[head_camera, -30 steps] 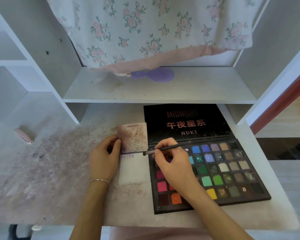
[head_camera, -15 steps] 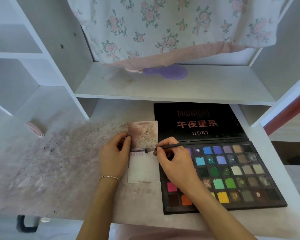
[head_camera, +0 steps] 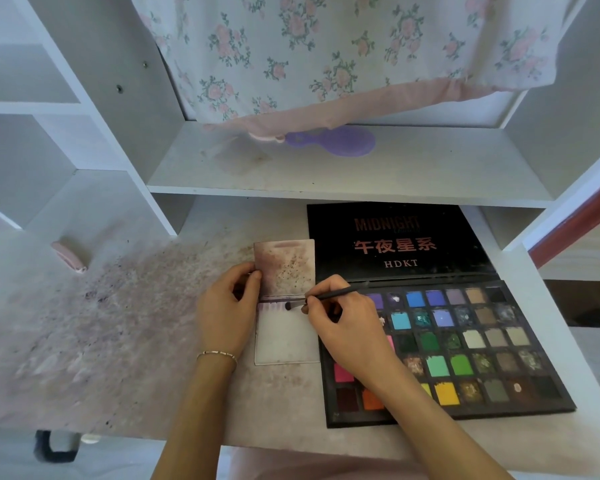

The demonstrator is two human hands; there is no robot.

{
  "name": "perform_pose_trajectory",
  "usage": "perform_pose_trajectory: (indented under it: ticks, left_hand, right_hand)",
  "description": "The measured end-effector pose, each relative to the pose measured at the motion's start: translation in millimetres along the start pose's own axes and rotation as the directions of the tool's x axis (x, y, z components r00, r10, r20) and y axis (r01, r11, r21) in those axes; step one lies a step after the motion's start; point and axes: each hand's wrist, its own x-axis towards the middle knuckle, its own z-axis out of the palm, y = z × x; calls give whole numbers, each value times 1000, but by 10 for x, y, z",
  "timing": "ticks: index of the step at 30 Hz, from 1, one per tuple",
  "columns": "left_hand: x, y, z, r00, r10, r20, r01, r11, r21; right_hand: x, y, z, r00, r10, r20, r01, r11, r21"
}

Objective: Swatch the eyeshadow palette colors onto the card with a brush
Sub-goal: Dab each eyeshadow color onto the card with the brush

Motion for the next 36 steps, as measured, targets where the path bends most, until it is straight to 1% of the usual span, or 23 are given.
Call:
perform_pose_trajectory:
  ticks: [18, 36]
  left_hand:
    - [-4, 6, -4, 1000, -3, 7, 3, 1000, 1]
    - [-13, 8, -8, 1000, 8, 14, -8, 1000, 4]
  right_hand:
    - [1, -12, -12, 1000, -1, 17, 2, 999, -51]
    - [3, -1, -8, 1000, -1, 29, 2, 999, -38]
